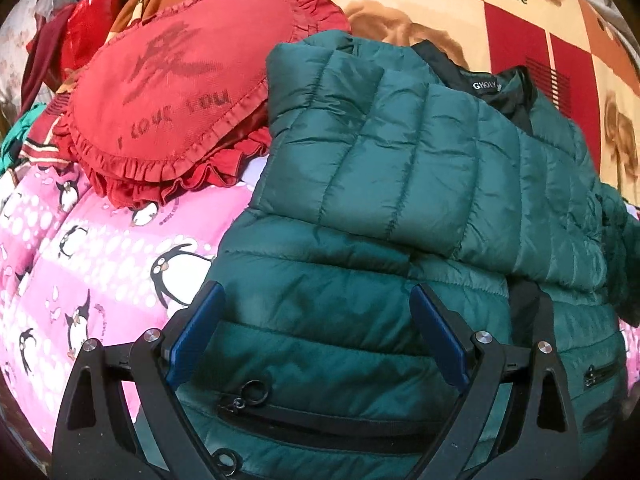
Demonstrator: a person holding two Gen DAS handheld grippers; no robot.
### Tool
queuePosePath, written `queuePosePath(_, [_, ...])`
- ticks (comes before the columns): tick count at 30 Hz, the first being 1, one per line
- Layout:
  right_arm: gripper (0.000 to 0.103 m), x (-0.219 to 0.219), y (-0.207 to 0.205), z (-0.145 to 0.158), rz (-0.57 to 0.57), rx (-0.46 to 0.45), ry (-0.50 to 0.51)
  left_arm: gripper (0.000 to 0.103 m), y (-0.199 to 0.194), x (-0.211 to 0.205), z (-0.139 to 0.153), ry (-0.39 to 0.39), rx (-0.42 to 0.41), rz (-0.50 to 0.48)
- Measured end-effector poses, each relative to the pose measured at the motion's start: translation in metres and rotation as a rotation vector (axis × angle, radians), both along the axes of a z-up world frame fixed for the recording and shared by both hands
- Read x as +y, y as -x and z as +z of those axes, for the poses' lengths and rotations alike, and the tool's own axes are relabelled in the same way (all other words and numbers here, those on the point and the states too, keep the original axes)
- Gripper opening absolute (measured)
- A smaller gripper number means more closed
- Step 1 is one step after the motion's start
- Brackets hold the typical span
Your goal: Fold large clothes
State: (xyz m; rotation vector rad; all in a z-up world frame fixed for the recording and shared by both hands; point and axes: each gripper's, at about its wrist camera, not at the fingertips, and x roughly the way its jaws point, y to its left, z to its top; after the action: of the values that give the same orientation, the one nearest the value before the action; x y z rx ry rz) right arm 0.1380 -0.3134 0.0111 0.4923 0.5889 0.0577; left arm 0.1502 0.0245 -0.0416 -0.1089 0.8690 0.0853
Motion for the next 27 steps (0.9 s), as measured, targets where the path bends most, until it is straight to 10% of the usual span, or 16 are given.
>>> queuePosePath(8, [0.016, 0.101, -0.055, -0.037, 0.308, 0.175, 0.099, 0.094, -0.008, -0.002, -0.006, 0.009, 0.032, -0.008])
queuePosePath(13, [0.039, 0.099, -0.058, -0.041, 0.322, 0.194, 0.096, 0.094, -0.010, -0.004, -0.007, -0.004, 0.035, -0.014])
queuePosePath(20, [0.046, 0.095, -0.041, -0.023, 0.324, 0.197, 0.141, 0.094, -0.008, -0.002, -0.004, 0.023, 0.023, -0.014])
queuePosePath(27, [0.078, 0.072, 0.002, -0.004, 0.139, 0.297, 0.452, 0.094, 0.008, -0.009, 0.025, 0.153, -0.117, -0.108])
